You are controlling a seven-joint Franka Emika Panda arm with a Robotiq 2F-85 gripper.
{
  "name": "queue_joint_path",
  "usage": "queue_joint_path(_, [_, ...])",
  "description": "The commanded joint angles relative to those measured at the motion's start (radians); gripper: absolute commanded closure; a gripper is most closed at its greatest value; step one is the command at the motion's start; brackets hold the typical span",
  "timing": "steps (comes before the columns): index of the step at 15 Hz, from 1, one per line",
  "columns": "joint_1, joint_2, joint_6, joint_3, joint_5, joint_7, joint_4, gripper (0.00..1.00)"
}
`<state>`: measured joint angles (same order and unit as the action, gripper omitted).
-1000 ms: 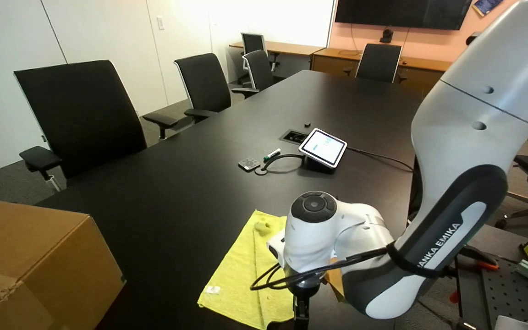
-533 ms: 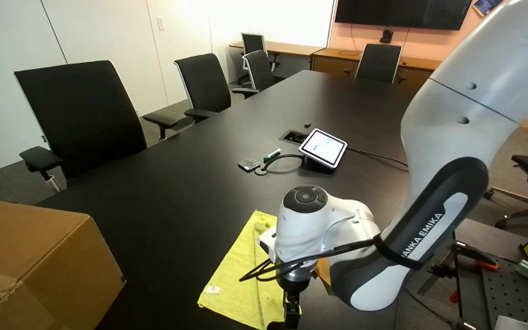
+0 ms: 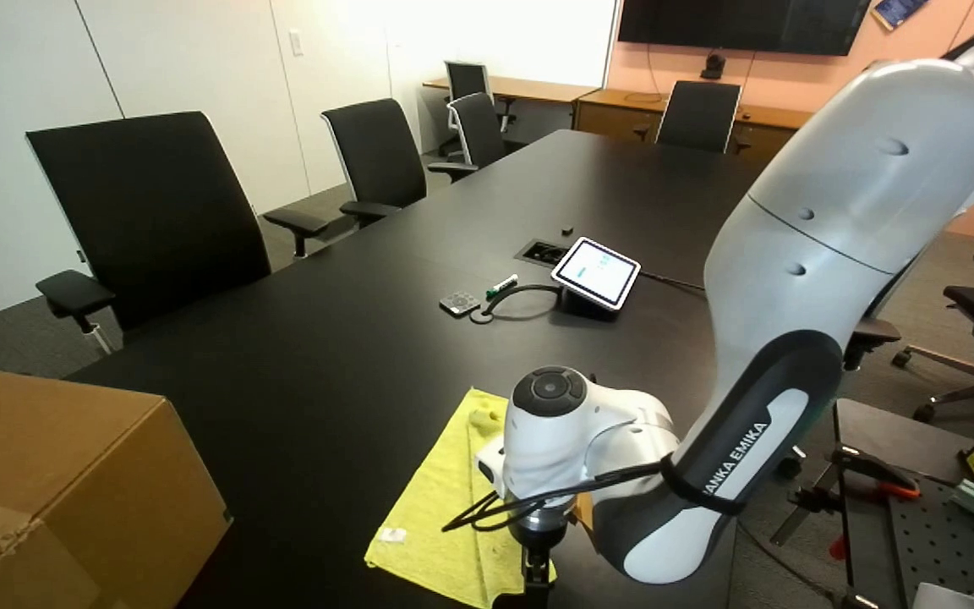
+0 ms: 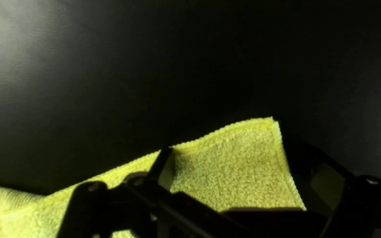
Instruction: Fold the towel in half once from bottom to top
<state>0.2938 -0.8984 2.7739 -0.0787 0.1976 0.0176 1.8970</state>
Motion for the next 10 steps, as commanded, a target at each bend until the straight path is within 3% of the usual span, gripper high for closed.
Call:
queue_joint_path(1, [0.012, -0.032, -0.008, 0.014, -0.006, -0.001, -0.047, 0.0])
queue_joint_path(3, [0.015, -0.032, -0.008, 0.019, -0.004, 0.002, -0.048, 0.0])
queue_joint_path(4, [0.011, -0.024, -0.014, 0.015, -0.005, -0.003, -0.042, 0.19])
queue_joint_path(10, [0.031, 0.01, -0.047, 0.03, 0.007, 0.005, -0.028, 0.66])
